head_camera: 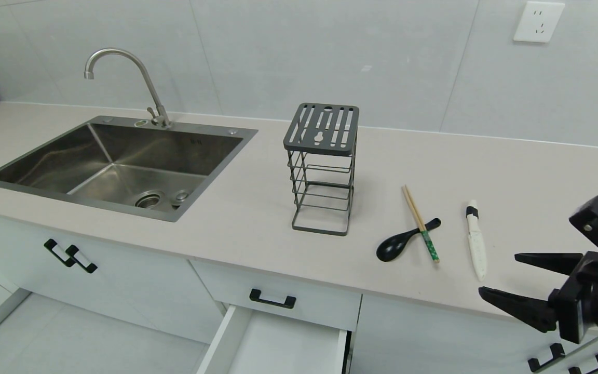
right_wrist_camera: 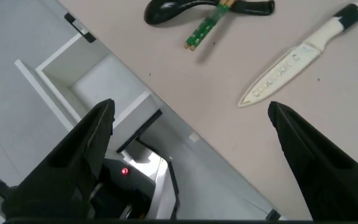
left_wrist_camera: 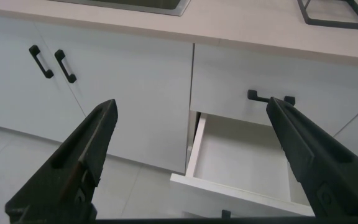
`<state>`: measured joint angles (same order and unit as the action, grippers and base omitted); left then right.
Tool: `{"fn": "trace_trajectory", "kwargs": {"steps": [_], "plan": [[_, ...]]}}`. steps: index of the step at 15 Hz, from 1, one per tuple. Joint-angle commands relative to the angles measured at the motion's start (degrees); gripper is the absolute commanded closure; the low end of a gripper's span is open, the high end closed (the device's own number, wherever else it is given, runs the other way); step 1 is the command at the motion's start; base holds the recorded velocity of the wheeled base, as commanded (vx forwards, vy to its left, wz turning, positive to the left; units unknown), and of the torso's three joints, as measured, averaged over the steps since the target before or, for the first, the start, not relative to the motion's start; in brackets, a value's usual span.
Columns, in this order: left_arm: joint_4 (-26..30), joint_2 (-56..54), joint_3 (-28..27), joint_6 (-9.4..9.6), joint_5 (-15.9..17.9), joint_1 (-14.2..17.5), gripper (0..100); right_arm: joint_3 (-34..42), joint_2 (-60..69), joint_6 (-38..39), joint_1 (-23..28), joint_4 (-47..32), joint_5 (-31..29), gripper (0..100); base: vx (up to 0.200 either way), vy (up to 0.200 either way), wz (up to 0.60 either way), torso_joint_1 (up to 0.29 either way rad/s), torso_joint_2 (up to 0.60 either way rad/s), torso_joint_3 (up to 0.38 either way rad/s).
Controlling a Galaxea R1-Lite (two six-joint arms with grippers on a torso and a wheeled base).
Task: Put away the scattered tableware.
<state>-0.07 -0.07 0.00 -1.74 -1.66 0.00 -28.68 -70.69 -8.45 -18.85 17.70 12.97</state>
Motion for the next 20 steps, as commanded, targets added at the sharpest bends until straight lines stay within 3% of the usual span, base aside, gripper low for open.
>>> {"fn": "trace_trajectory", "kwargs": {"steps": [1, 5, 9, 15, 20], "plan": [[0.0, 0.1, 0.0, -0.01, 0.0, 0.0, 0, -3.9, -5.9, 0.1, -3.9, -0.1, -1.7, 0, 0.0, 0.0, 0.0, 0.0, 0.0, 0.0], [0.0, 0.1, 0.0, -0.01, 0.0, 0.0, 0, -11.8, -14.0, 0.4, -7.6, -0.3, -8.5, 0, 0.0, 0.0, 0.0, 0.0, 0.0, 0.0], [0.0, 0.1, 0.0, -0.01, 0.0, 0.0, 0, -16.5, -21.0, 0.4, -7.7, -0.2, -9.6, 0, 0.0, 0.0, 0.0, 0.0, 0.0, 0.0], [0.0, 0.1, 0.0, -0.01, 0.0, 0.0, 0, -15.9, -26.3, 4.2, -10.8, 0.1, -15.8, 0, 0.0, 0.0, 0.0, 0.0, 0.0, 0.0], [0.0, 0.1, 0.0, -0.01, 0.0, 0.0, 0, -17.0, -27.7, 4.4, -9.8, 2.4, -20.2, 0, 0.0, 0.0, 0.0, 0.0, 0.0, 0.0]]}}
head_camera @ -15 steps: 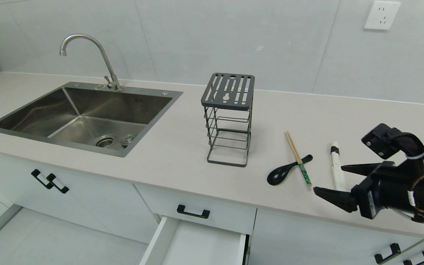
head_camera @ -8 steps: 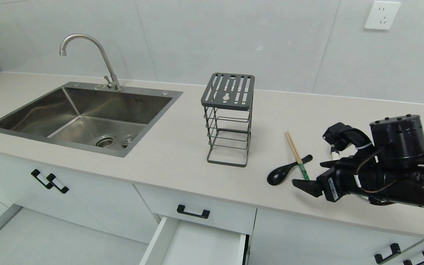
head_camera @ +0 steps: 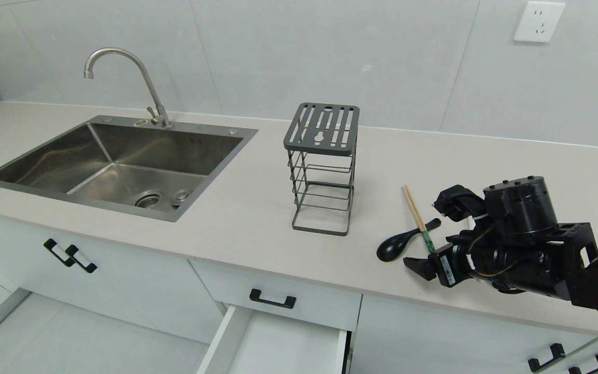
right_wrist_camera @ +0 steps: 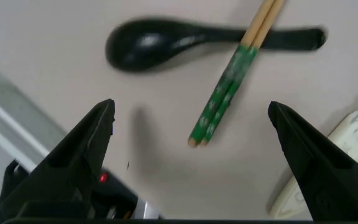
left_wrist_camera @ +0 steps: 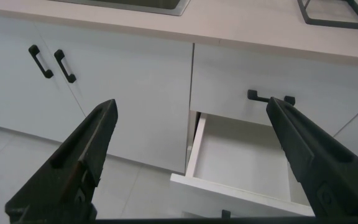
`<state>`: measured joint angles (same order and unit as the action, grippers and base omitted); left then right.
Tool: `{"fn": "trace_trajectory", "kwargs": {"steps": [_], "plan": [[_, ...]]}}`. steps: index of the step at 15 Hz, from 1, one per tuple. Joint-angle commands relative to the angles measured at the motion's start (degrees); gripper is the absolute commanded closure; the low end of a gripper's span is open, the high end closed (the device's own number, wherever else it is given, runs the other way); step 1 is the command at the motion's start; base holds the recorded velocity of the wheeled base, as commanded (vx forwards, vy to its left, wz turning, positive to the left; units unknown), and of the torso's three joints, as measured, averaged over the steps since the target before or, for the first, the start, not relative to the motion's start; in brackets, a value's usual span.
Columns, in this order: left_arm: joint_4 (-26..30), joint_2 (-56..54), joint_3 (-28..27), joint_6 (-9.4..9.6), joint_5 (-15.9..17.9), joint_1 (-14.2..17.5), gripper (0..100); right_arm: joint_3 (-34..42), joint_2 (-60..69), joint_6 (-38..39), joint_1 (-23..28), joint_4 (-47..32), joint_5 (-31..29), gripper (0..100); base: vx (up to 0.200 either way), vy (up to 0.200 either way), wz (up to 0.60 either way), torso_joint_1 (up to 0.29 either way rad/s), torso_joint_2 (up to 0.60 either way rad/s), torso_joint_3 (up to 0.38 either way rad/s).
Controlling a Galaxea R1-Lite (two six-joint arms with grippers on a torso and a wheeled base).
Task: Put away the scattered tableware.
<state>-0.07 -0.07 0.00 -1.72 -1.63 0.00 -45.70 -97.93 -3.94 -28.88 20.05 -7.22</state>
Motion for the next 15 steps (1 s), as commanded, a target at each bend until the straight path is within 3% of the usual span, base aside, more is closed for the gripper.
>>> {"fn": "trace_trajectory", "kwargs": {"steps": [1, 8, 15], "plan": [[0.0, 0.1, 0.0, -0.04, 0.0, 0.0, 0, 0.1, -0.7, -0.2, 0.2, 0.1, 0.0, 0, 0.0, 0.0, 0.0, 0.0, 0.0, 0.0], [0.0, 0.1, 0.0, -0.04, 0.0, 0.0, 0, -1.6, -5.1, -2.6, 6.1, 3.4, 0.6, 0, 0.0, 0.0, 0.0, 0.0, 0.0, 0.0], [0.0, 0.1, 0.0, -0.04, 0.0, 0.0, 0, -1.9, -7.4, -6.1, 4.9, 6.5, 2.3, 0, 0.0, 0.0, 0.0, 0.0, 0.0, 0.0]]}}
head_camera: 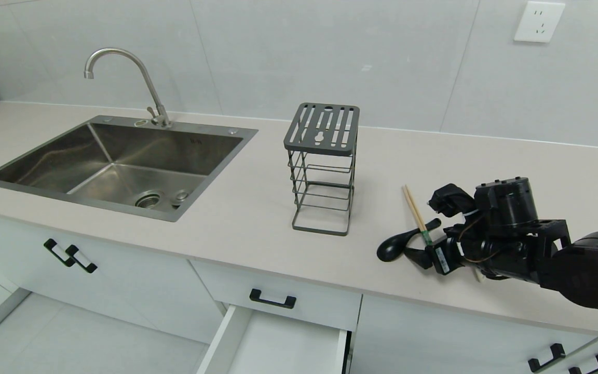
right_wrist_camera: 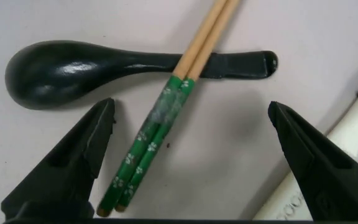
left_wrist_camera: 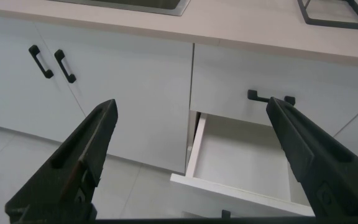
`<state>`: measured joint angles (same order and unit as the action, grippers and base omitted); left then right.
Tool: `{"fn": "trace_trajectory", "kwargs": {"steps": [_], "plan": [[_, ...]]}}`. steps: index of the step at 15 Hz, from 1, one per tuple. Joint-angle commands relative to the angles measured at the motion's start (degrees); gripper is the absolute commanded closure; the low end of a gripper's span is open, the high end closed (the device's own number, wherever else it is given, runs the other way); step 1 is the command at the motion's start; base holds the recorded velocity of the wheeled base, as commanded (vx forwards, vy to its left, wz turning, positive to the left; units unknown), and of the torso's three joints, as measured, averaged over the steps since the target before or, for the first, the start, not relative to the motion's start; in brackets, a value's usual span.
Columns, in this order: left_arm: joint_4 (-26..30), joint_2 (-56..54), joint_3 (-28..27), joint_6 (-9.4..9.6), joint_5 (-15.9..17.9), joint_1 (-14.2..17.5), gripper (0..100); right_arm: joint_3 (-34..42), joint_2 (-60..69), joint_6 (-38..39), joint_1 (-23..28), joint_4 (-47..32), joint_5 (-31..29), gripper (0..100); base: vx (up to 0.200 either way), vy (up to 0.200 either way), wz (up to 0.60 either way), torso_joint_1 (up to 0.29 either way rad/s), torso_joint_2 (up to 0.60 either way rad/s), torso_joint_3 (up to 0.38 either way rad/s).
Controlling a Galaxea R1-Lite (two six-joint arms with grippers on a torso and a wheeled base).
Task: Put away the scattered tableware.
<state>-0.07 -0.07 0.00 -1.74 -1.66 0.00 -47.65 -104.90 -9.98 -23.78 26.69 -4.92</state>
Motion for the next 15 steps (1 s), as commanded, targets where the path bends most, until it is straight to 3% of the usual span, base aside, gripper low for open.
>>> {"fn": "trace_trajectory", "kwargs": {"steps": [1, 2, 3, 15], "plan": [[0.0, 0.1, 0.0, -0.01, 0.0, 0.0, 0, 0.0, -0.4, 0.0, -0.2, -0.1, 0.1, 0, 0.0, 0.0, 0.0, 0.0, 0.0, 0.0], [0.0, 0.1, 0.0, -0.01, 0.0, 0.0, 0, -0.1, -0.4, 0.0, -0.3, -0.1, 0.9, 0, 0.0, 0.0, 0.0, 0.0, 0.0, 0.0], [0.0, 0.1, 0.0, -0.01, 0.0, 0.0, 0, -0.2, -0.5, -0.1, -0.4, 0.0, 1.4, 100, 0.0, 0.0, 0.0, 0.0, 0.0, 0.0], [0.0, 0.1, 0.0, -0.01, 0.0, 0.0, 0, -2.9, 2.1, 0.1, -0.1, 0.2, -3.4, 100, 0.0, 0.0, 0.0, 0.0, 0.0, 0.0]]}}
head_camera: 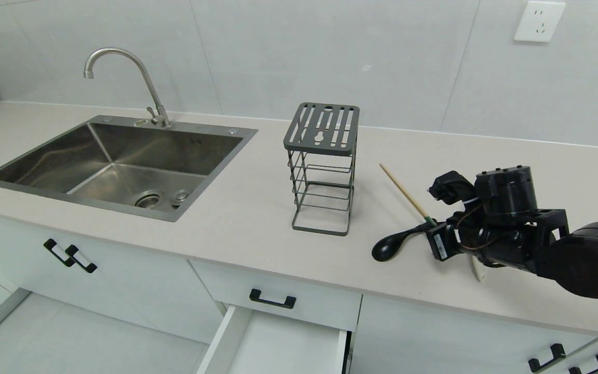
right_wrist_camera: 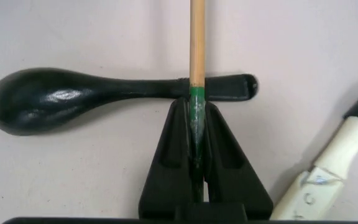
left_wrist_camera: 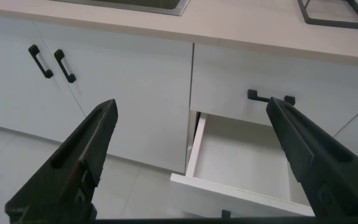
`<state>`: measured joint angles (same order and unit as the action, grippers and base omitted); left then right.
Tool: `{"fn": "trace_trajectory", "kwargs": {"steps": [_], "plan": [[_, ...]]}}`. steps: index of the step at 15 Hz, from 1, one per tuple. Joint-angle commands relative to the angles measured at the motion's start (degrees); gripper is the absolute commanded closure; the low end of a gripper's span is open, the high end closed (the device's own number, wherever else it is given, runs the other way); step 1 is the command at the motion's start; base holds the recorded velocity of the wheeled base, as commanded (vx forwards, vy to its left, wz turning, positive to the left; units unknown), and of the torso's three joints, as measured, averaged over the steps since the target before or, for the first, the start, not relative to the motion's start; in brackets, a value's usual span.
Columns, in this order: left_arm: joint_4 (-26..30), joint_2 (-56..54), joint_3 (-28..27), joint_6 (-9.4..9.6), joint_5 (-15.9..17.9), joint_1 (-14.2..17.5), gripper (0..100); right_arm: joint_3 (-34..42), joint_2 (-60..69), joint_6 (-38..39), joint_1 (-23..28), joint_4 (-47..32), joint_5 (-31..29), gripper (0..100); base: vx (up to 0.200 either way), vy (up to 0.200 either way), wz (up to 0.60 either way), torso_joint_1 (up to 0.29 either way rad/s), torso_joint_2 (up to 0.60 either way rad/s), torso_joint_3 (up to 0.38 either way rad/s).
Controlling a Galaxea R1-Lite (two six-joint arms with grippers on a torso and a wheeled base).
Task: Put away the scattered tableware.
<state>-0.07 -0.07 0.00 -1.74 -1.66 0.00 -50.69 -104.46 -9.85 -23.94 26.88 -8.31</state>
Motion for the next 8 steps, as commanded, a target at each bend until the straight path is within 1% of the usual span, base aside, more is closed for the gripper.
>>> {"fn": "trace_trajectory", "kwargs": {"steps": [1, 3, 6, 8], "plan": [[0.0, 0.1, 0.0, -0.01, 0.0, 0.0, 0, 0.7, 3.1, -0.2, 0.0, 0.5, 0.0, 100, 0.0, 0.0, 0.0, 0.0, 0.0, 0.0], [0.0, 0.1, 0.0, -0.01, 0.0, 0.0, 0, 2.0, 5.4, -0.5, -0.1, 1.2, 0.1, 100, 0.0, 0.0, 0.0, 0.0, 0.0, 0.0], [0.0, 0.1, 0.0, -0.01, 0.0, 0.0, 0, 6.1, 10.5, -3.3, -0.1, 2.1, 0.5, 100, 0.0, 0.0, 0.0, 0.0, 0.0, 0.0], [0.0, 0.1, 0.0, -0.01, 0.0, 0.0, 0, 7.2, 13.0, -4.7, -0.6, 2.7, 0.8, 100, 0.0, 0.0, 0.0, 0.0, 0.0, 0.0]]}}
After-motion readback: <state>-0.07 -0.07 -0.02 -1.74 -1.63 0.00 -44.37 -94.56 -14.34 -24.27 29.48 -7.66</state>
